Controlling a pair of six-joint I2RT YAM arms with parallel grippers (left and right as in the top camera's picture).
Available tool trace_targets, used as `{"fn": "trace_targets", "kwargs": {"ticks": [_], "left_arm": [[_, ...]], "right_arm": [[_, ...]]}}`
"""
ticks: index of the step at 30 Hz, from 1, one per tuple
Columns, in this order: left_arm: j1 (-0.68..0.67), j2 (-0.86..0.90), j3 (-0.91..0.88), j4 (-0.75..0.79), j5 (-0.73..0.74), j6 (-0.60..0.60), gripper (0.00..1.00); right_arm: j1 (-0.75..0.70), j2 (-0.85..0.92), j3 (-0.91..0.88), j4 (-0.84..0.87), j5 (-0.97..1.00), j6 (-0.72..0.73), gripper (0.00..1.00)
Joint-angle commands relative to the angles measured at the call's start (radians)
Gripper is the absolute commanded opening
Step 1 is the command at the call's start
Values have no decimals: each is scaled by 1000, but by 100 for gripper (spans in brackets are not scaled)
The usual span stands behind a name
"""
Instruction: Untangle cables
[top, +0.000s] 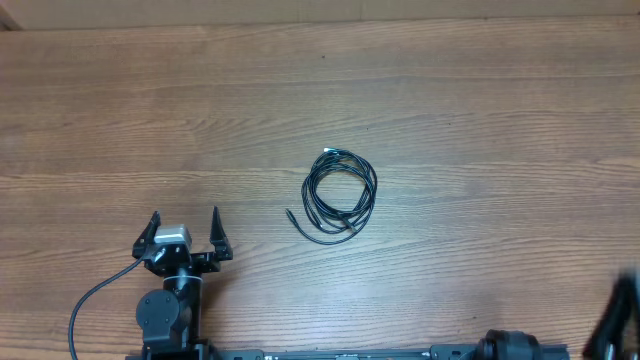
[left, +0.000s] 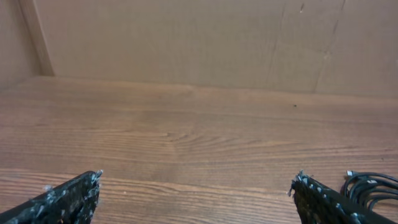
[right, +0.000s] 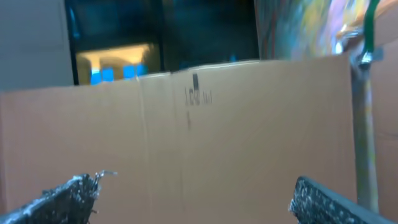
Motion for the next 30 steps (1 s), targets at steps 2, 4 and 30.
{"fn": "trace_targets", "kwargs": {"ticks": [2,4,30], "left_arm": [[7,-8,-4,-2,-7,-21,99],[7,-8,-4,-2,-7,-21,99],[7,-8,-4,-2,-7,-21,100]], "right_arm": [[-3,338,259,-143,-36,-5,100],[-3,471,377,-211,-36,-5,100],[-3,1453,736,-718,-15,-49,100]]}}
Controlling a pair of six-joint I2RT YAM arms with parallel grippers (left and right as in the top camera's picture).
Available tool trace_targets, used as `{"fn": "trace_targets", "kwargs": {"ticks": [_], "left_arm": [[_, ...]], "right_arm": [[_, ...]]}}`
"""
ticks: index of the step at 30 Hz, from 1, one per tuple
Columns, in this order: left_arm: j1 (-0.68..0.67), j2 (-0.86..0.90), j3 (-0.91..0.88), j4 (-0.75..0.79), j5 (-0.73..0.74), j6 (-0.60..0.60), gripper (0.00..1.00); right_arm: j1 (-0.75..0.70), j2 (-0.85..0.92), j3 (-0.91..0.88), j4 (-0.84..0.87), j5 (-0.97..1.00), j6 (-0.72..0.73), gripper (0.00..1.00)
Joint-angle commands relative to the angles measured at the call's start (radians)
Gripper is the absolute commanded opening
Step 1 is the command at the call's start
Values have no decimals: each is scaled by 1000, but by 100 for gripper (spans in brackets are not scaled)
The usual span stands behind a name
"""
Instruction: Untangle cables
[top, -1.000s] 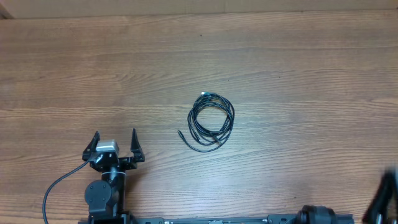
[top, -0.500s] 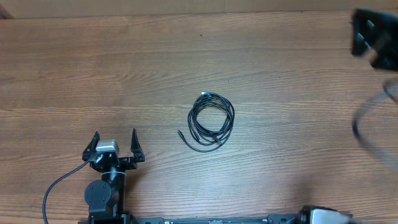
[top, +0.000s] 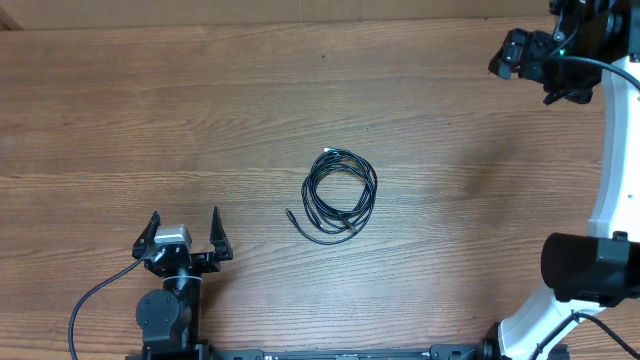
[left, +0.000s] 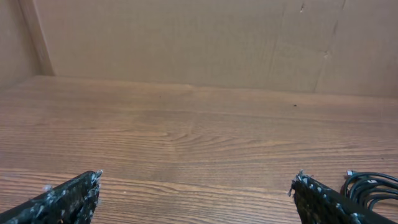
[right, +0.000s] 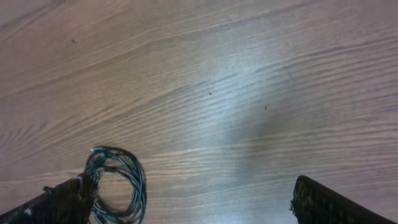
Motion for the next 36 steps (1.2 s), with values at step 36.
{"fn": "trace_targets", "kwargs": {"ticks": [36], "left_arm": [[8,10,509,-9,133,49,99]], "right_arm": [[-4,-35,19,-135,8,-7,100]]}}
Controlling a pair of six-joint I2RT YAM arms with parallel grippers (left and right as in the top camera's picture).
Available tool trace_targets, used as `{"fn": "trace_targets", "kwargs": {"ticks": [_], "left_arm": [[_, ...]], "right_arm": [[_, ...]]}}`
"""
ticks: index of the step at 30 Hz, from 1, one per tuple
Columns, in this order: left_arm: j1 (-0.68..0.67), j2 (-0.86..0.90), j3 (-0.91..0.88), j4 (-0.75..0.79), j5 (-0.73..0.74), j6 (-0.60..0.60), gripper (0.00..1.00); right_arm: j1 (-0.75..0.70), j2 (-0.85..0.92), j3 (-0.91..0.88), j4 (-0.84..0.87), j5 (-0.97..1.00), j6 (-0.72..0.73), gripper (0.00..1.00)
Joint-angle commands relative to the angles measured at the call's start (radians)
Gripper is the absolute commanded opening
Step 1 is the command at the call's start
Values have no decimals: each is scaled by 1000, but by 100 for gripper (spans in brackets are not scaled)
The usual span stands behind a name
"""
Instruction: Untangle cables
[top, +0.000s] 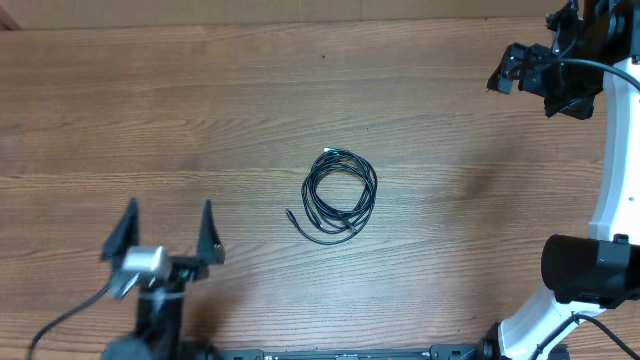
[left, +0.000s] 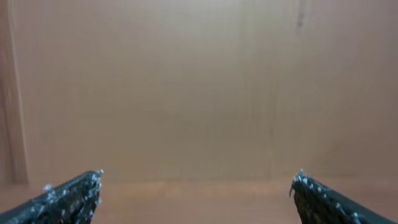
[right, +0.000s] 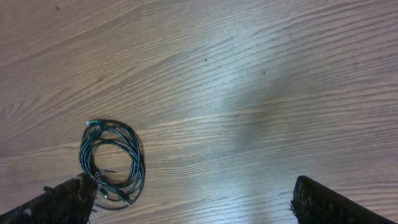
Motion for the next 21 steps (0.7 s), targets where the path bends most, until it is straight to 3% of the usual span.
{"fn": "trace_targets", "kwargs": {"ticks": [1,10,21], "left_arm": [[8,22,281,-76,-7,84,99],[8,294,913,-374,-119,133,99],[7,938,1792,-966,-108,179,100]], "right_arm": [[-3,-29,19,-6,8,-4,100],[-1,-30,19,-21,8,-3,100],[46,-105,20,11,19,-5,100]]}}
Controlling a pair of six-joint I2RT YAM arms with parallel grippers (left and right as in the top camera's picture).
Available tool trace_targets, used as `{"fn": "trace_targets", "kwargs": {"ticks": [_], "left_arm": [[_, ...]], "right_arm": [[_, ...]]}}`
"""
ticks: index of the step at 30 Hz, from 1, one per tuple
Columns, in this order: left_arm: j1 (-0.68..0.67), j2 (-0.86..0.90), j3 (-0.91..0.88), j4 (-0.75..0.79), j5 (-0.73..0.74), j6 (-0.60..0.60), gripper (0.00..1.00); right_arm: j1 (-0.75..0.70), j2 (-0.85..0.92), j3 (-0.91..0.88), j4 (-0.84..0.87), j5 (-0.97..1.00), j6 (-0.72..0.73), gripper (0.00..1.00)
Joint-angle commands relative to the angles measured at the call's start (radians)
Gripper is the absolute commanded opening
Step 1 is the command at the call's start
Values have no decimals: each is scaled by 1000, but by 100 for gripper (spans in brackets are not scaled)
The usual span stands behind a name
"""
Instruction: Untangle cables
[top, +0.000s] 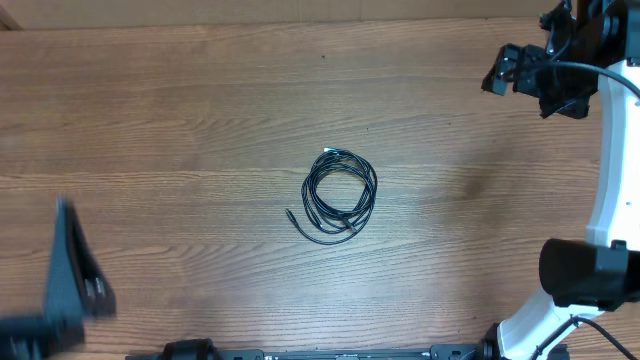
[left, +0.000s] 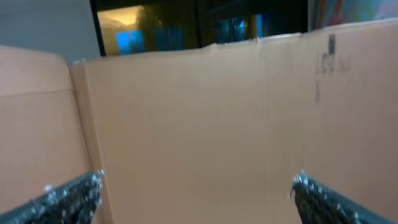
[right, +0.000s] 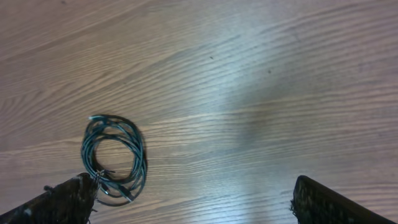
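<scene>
A black cable coil (top: 340, 195) lies in a tangled loop mid-table, one plug end poking out at its lower left. The right wrist view shows the coil (right: 114, 158) at lower left, just above the left fingertip. My right gripper (right: 193, 186) is open, high over the table's far right corner (top: 530, 72) and well clear of the coil. My left gripper (left: 197, 183) is open and empty, facing a cardboard wall. Overhead, the left gripper is a blurred dark shape (top: 75, 285) at the front left, far from the coil.
The wooden table (top: 200, 110) bears only the coil. A cardboard wall (left: 199, 112) stands along the back, with dark windows above it. The white right arm (top: 612, 170) runs down the right edge.
My left gripper has risen and shifted left from its spot at the front left; its camera now sees the wall's top edge and windows. The right gripper has barely moved. The coil is unmoved.
At first my left gripper sat low at the front left, open, and the right arm was at the front right corner facing the wall. The right gripper then hung open over the far right corner, looking down at the coil. The left gripper later tilted up, and now stands higher.
</scene>
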Motion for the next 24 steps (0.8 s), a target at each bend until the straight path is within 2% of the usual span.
{"fn": "trace_targets", "kwargs": {"ticks": [1,5,8,15,24], "left_arm": [[8,218,214,-105,9,26,100],[8,413,395,-200,56,26,100],[8,521,443,-239,136,26,100],[8,792,444,-390,536,42,100],[4,1087,444,-646,613,82,99]], "right_arm": [[13,-97,20,13,18,-5,100],[13,-156,20,16,22,-5,100],[13,-199,20,16,22,-5,100],[13,-319,20,5,21,-5,100],[13,-441,20,-20,21,-5,100]]}}
